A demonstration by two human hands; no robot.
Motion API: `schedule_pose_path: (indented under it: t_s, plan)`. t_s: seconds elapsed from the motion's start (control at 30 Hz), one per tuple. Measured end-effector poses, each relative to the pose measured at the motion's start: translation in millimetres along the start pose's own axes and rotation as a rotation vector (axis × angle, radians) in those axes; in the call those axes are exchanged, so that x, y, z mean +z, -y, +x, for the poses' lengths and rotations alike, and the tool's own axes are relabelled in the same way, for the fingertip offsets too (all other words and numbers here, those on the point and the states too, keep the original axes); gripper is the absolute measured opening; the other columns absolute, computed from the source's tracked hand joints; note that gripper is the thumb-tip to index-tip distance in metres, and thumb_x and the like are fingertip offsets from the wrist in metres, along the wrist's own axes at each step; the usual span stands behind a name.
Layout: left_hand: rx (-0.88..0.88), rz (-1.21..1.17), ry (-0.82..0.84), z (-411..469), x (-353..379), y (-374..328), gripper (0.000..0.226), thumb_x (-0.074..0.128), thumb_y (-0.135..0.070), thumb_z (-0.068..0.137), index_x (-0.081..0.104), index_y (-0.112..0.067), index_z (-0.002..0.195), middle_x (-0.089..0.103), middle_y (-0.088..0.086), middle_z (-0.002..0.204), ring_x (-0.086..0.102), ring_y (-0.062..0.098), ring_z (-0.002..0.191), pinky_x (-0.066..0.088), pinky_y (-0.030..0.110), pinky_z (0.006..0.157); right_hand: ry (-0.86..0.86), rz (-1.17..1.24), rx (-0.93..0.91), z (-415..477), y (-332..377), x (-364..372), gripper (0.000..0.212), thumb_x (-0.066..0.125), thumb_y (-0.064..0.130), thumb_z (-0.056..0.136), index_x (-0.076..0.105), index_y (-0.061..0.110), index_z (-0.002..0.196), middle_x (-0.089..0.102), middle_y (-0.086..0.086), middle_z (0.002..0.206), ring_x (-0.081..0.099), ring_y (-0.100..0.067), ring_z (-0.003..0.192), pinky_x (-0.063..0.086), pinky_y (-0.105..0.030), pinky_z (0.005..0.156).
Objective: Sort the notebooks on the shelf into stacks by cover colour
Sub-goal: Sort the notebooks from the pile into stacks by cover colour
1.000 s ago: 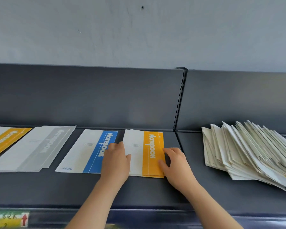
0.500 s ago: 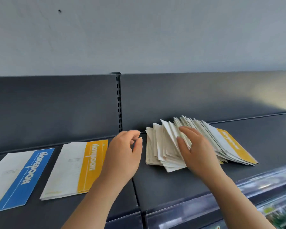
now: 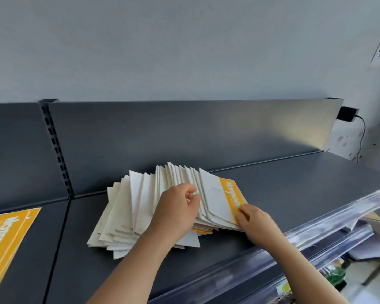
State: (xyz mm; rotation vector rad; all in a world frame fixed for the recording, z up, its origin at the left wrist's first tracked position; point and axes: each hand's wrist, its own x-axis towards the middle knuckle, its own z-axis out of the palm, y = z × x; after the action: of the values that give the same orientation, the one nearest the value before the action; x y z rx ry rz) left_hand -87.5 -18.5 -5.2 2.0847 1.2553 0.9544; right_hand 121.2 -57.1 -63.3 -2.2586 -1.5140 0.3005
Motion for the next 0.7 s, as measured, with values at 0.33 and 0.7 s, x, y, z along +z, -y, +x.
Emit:
schedule_pose_path:
  t_s: [0.33,0.7]
  plan:
    - [-0.230,0.259,-0.034,21,28,-8,0.022,0.068,-0.036,0.079,0.056,-0.021,0.089,0.059,-0.010,0.078,0.058,0.012,0.074,0.045,0.027,0.058,0.109,0.153,-0.372,-13,-14,-1,0.038,0.040,0.032,0.099,0.044,0.034,0.137,0.037,0.020,0.145,0.028,-0.004,0.137,0.013,-0.016,0.111]
    - [-0.295,0.111,-0.181,18,25,-12,0.009,0.044,-0.015,0.093,0.040,-0.011,0.101,0.053,0.000,0.086,0.052,0.012,0.066,0.033,0.024,0.045,0.087,0.156,-0.337,0,-25,-1,0.023,0.034,0.013,0.096,0.055,0.014,0.090,0.059,0.007,0.089,0.052,-0.011,0.083,0.032,-0.023,0.095]
